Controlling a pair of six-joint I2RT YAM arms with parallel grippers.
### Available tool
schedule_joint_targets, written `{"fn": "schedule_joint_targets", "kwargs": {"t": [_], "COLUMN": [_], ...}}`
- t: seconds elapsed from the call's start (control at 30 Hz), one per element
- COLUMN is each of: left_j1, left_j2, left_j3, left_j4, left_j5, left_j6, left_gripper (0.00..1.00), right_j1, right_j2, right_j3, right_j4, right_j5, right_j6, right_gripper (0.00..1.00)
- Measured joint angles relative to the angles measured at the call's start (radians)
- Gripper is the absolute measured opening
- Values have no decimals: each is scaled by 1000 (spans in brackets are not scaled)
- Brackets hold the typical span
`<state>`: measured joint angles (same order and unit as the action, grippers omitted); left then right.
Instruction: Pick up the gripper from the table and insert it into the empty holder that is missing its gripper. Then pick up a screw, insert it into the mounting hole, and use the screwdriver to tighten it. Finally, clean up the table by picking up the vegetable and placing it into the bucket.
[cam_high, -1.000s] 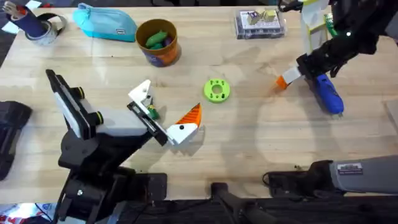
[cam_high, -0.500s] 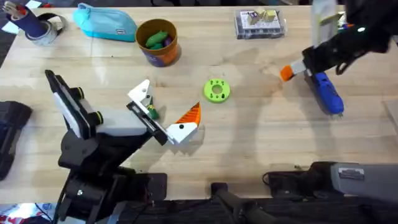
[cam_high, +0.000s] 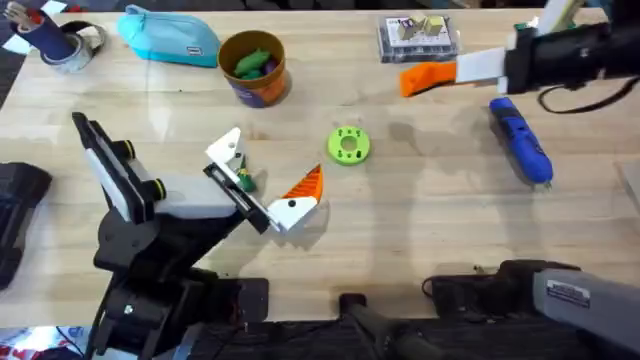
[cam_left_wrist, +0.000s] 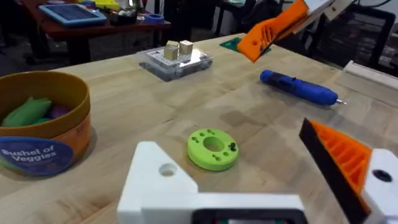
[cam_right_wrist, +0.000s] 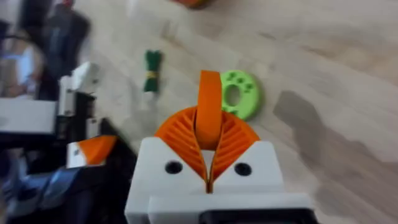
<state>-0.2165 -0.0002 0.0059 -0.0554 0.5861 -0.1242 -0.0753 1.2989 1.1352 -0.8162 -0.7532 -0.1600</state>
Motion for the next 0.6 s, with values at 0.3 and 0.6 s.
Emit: {"fn": "schedule_joint_targets", "kwargs": {"t": [0.3, 0.6], "left_j1": [0, 0], "left_j2": [0, 0], "left_j3": [0, 0], "left_j4": [1, 0], "left_j5": [0, 9], "left_j6": [0, 0], "left_gripper": [991, 991], "right_j1": [221, 423], "right_j2": [189, 403], "right_j3": [-6, -12], "right_j4": [106, 367], "right_j5": [-196, -380], "right_j6": [139, 370], "right_gripper": [10, 10]}}
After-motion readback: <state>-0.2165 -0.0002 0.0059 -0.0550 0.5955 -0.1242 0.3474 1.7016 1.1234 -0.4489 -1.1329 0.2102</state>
